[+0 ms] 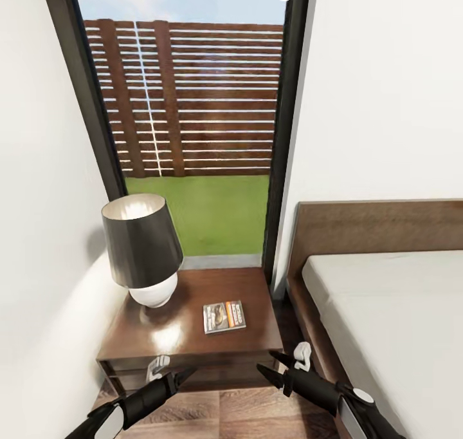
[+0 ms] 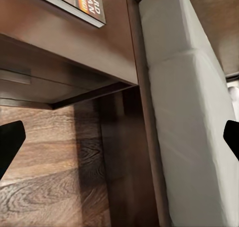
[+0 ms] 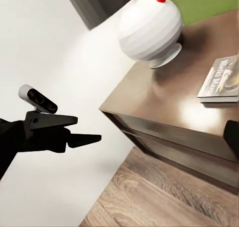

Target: In the bedroom, move the book from the bed onto either nightstand, and place the two sandals side by side next to the bed.

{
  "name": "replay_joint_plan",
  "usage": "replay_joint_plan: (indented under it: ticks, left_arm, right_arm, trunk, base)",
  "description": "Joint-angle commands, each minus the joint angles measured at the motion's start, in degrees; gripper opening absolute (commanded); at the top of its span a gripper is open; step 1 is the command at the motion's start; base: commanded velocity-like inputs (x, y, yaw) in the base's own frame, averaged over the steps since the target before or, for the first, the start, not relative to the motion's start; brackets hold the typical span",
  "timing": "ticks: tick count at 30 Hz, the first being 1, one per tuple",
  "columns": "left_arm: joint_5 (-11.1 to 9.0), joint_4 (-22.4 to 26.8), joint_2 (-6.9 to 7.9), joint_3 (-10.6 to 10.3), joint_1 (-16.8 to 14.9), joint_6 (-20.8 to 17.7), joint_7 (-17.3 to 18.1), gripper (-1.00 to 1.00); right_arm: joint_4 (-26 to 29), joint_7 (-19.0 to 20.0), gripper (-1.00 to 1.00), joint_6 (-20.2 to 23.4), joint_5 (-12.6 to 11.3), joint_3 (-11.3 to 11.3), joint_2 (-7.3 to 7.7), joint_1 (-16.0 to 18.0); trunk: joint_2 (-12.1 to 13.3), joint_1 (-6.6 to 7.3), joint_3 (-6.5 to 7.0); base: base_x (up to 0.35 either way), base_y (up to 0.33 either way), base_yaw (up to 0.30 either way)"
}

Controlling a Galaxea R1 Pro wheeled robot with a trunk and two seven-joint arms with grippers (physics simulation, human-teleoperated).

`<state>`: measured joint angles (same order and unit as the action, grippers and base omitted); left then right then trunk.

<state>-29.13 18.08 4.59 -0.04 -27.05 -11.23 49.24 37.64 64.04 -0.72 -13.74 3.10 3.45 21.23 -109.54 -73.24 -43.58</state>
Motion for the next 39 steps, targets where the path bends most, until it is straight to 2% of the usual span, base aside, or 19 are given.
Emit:
replay_joint_plan:
  ticks: [1, 15, 28, 31, 35, 39]
  left_arm:
    - [-0.4, -0.1, 0.00, 0.0, 0.0, -0.5, 0.2, 1.00]
    - [-0.4, -0.3, 0.15, 0.0, 0.0, -0.5, 0.3, 1.00]
    - [-0.4, -1.4, 1.68, 0.0, 0.5, -0.4, 0.3, 1.00]
    - [-0.4, -2.5, 1.71, 0.0, 0.5, 0.4, 0.2, 1.00]
    - [-0.4, -4.3, 1.73, 0.0, 0.5, 3.9, 0.2, 1.00]
    - [-0.4, -5.7, 1.73, 0.0, 0.5, 6.2, 0.2, 1.00]
  right_arm:
    - [-0.1, 0.2, 1.00, -0.3, -0.2, 0.0, 0.03, 0.0]
    - [-0.4, 0.3, 1.00, -0.9, -0.3, 0.1, 0.00, 0.0]
    - [-7.9, 0.0, 1.00, -2.9, -0.2, 0.1, -0.09, 0.0]
    - [-8.2, 0.0, 1.00, -2.9, -0.1, 0.1, -0.10, 0.0]
    - [-8.5, 0.0, 1.00, -3.0, -0.1, 0.1, -0.11, 0.0]
    - [-11.5, 0.0, 1.00, -3.0, -0.1, 0.1, -0.08, 0.0]
  trunk:
    - [0.4, 0.23, 0.13]
    - [6.0, 3.31, 2.65]
    - [11.2, 6.16, 4.98]
    - [12.4, 6.82, 5.52]
    - [14.0, 7.70, 6.24]
    - [15.6, 8.58, 6.95]
  base:
    - [0.000, 0.000, 0.000]
    - [0.000, 0.000, 0.000]
    - [0.000, 0.000, 0.000]
    - [0.000, 0.000, 0.000]
    - [0.000, 0.000, 0.000]
    - [0.000, 0.000, 0.000]
